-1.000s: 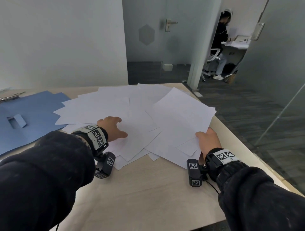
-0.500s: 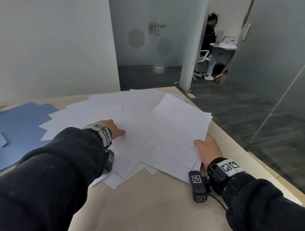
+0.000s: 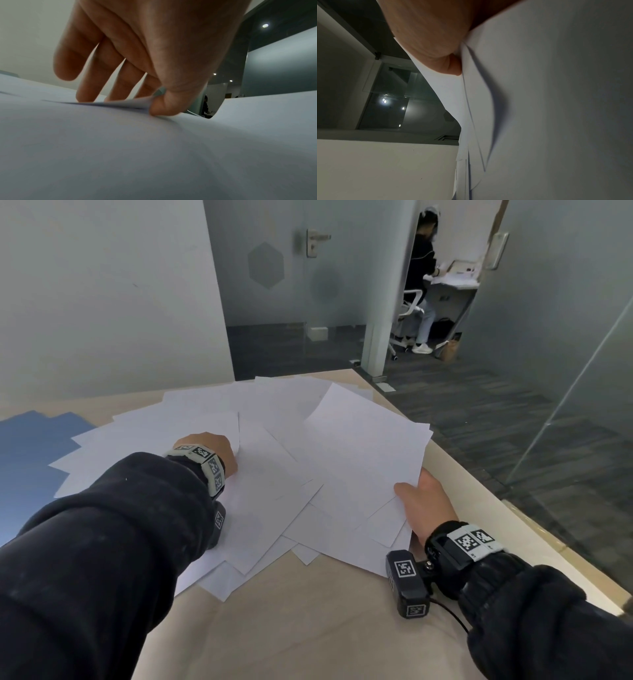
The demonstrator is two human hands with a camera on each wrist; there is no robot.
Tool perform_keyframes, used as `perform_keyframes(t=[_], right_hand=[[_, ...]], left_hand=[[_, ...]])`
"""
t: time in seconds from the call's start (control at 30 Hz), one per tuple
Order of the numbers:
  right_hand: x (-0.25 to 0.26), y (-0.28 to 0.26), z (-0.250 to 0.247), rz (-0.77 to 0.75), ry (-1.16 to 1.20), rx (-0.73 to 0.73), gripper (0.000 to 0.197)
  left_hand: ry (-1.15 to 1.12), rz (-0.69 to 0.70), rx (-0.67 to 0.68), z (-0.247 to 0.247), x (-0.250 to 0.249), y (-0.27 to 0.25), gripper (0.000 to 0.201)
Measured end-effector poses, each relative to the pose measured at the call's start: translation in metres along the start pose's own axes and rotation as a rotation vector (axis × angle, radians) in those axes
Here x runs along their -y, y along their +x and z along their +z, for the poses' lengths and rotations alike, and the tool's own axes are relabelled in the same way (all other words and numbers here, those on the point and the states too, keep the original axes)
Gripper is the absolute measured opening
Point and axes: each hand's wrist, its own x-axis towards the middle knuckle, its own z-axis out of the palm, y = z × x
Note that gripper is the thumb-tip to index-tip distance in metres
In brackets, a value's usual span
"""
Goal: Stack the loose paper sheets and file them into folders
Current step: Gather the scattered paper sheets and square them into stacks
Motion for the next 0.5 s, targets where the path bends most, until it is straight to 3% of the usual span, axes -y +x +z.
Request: perform_keyframes(t=[0.17,0.3,0.43,0.5], right_hand=[[0.004,0.0,-0.001,-0.008,-0.015,0.009,0.024],[0.003,-0.001,-0.001,-0.023,0.011,0.014,0.022],[0.002,-0.001,-0.002,-0.036,0.09,0.015,0.022],[-0.001,0.0,-0.004,-0.029,0.166,0.012,0.023]], left_hand=[[-0.09,-0.005,-0.07,-0.006,0.007,-0.014,0.015],[-0.214,0.089,-0.105,-0.016,-0.013,-0.038,0.017],[-0.24,0.215,-0.055,-0.024,-0.043,-0.065,0.025],[-0.243,0.248,0.016,-0.02,-0.056,-0.072,0.04]])
